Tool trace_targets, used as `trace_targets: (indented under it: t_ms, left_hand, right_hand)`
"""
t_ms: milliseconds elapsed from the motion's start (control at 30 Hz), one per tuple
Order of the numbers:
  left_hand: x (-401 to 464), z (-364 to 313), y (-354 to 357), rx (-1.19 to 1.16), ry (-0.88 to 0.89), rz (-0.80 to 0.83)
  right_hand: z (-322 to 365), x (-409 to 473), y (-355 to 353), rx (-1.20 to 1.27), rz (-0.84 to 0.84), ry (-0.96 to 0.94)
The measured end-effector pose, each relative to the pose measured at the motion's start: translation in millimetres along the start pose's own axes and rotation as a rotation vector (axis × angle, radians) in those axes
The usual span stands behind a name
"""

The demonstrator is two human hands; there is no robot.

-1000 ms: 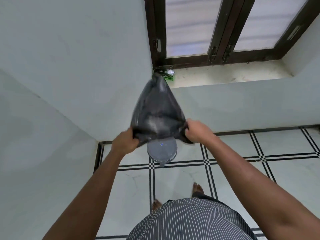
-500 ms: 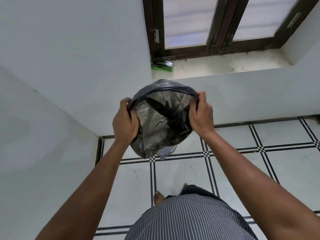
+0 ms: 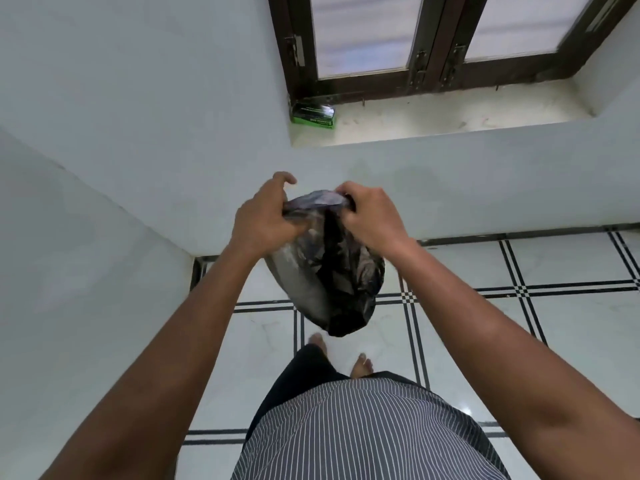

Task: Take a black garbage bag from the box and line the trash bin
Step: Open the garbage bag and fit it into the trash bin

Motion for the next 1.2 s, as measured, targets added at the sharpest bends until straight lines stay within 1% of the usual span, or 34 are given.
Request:
trace_targets:
  t_ms: [67,100,133,167,233,267,300,367,433,533,600,667,733,800,867,967,1033,1100,1200]
  left_hand:
    - [3.2,23.3,14.9,0.293,-0.075,0.130]
    - [2.7,36.2,22.7,0.334,-0.133,0.196]
    - [1.7,46.9,29.8,0.259,-0.203,0.251]
    - [0.1,53.3,38.6,0.077,-0.279,0.301]
    - [-3.7,52.7,56.7,-0.395,-0.437,0.374]
    - [-5.2,48.9,64.1,-0.589,-0.506,0.408]
    - [-5.9,44.4,69.7,-0.736,-0.554,0.436]
    - [-4.2,35.2,80.5,-0.935,-0.606,0.471]
    - [0.9,26.6,89.7,-1.044,-0.606,0.491]
    - [7.9,17.8,103.9,-1.071,-0.592,0.541]
    - [7.3,13.0,110.1,-1.008,-0.561,0.581]
    - [0.2,12.9,122.3,-0.892,-0.513,0.644]
    - [-13.7,20.8,145.1,-0.763,-0.496,0.715]
    - [-29.4,33.4,171.9,-0.690,-0.539,0.748]
    - [-47.2,42.0,196.7,-0.677,-0.614,0.777]
    - [-72.8,42.5,224.9,-0.701,-0.681,0.845]
    - [-86.1,45.1,241.2,-0.741,-0.748,0.861]
    - [-95.6,46.8,260.2,-0.851,-0.825,0.865]
    - [-97.1,51.6,279.2,-0.980,-0.927,0.802]
  right_hand:
    - [-14.0,7.0,-31.1,0.018,-0.116,0.059]
    - [-23.0,10.2,-47.2,-0.018,-0.171,0.079]
    - [-32.4,13.2,-61.8,-0.066,-0.211,0.103]
    - [-42.9,16.0,-74.5,-0.104,-0.235,0.134]
    - [-62.5,19.7,-90.0,-0.135,-0.237,0.197]
    - [-69.6,20.5,-93.6,-0.133,-0.225,0.225]
    - [-74.6,20.6,-95.1,-0.128,-0.211,0.244]
    - [-79.1,19.7,-94.1,-0.098,-0.173,0.258]
    - [-79.2,17.5,-88.4,-0.048,-0.115,0.263]
    - [-76.2,14.5,-74.0,0.016,-0.015,0.263]
    - [-77.8,11.2,-60.3,0.068,0.039,0.295]
    - [-87.9,5.9,-39.1,0.121,0.100,0.353]
    - [-106.4,-7.1,-7.4,0.182,0.203,0.469]
    - [-123.3,-28.6,21.9,0.276,0.278,0.614]
    - [-132.3,-53.7,43.9,0.375,0.334,0.748]
    - [-151.7,-93.4,78.5,0.495,0.410,0.955]
    - [-167.1,-112.4,98.0,0.542,0.387,1.068]
    - [-179.5,-121.3,115.1,0.631,0.297,1.136]
    - [-189.2,-122.8,137.6,0.798,0.184,1.208]
Point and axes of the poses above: each hand's wrist, its own x-axis towards the middle knuckle, its own y-axis out of the palm, z = x × y, the point moved 9 cm from there along x, towards the middle knuckle, and after that the axes turned 15 degrees about x, right-handed, at the moved point
